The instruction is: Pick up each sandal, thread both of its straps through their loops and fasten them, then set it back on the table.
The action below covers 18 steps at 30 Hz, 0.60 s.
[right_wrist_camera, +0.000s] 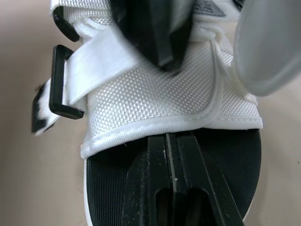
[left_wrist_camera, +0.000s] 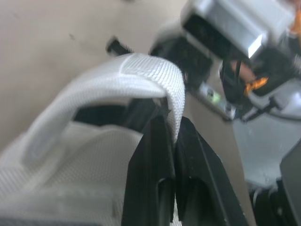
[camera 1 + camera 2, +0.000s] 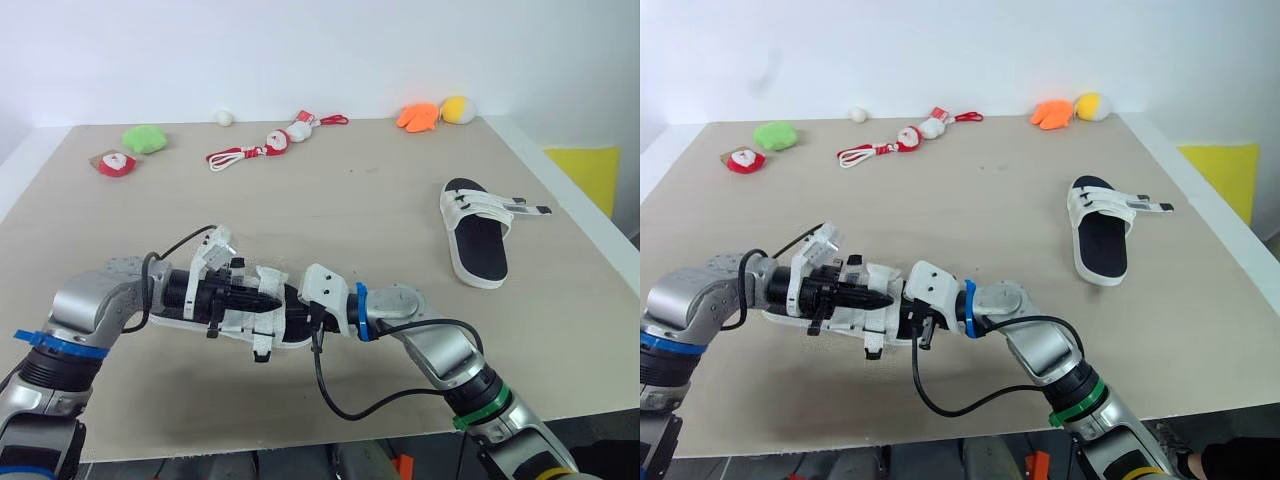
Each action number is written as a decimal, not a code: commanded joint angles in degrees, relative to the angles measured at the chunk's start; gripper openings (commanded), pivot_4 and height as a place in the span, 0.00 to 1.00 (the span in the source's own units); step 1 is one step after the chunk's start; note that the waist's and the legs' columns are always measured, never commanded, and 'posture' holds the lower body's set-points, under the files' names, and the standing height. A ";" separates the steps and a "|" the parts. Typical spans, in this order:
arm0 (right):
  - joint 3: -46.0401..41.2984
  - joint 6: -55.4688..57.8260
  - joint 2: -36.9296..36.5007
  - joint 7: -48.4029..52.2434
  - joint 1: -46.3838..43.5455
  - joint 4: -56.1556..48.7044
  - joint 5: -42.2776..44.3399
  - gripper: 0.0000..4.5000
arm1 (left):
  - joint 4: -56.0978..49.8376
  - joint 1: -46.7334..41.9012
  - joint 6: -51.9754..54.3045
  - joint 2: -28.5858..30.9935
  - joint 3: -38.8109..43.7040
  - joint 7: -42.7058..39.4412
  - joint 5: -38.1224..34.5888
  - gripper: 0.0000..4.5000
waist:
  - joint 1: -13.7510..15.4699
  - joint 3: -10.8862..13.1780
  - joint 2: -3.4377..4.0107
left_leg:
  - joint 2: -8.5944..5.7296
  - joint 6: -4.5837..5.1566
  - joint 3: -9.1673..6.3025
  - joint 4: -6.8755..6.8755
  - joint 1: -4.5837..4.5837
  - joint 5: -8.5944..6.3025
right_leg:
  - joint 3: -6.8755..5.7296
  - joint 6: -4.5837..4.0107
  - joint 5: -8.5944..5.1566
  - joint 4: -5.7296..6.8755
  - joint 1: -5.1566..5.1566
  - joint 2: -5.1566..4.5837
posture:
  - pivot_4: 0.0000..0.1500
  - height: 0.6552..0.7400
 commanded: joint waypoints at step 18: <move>1.51 1.07 -0.40 -0.08 0.68 2.23 -1.48 0.00 | -6.53 4.02 -5.81 4.81 -2.83 -3.62 5.14 0.17 | -0.01 0.00 0.00 | 0.02 0.00 0.01 -0.03 0.02 0.00 | 0.01 -0.04 -0.02 0.00 -0.02 0.01 | 1.00 1.00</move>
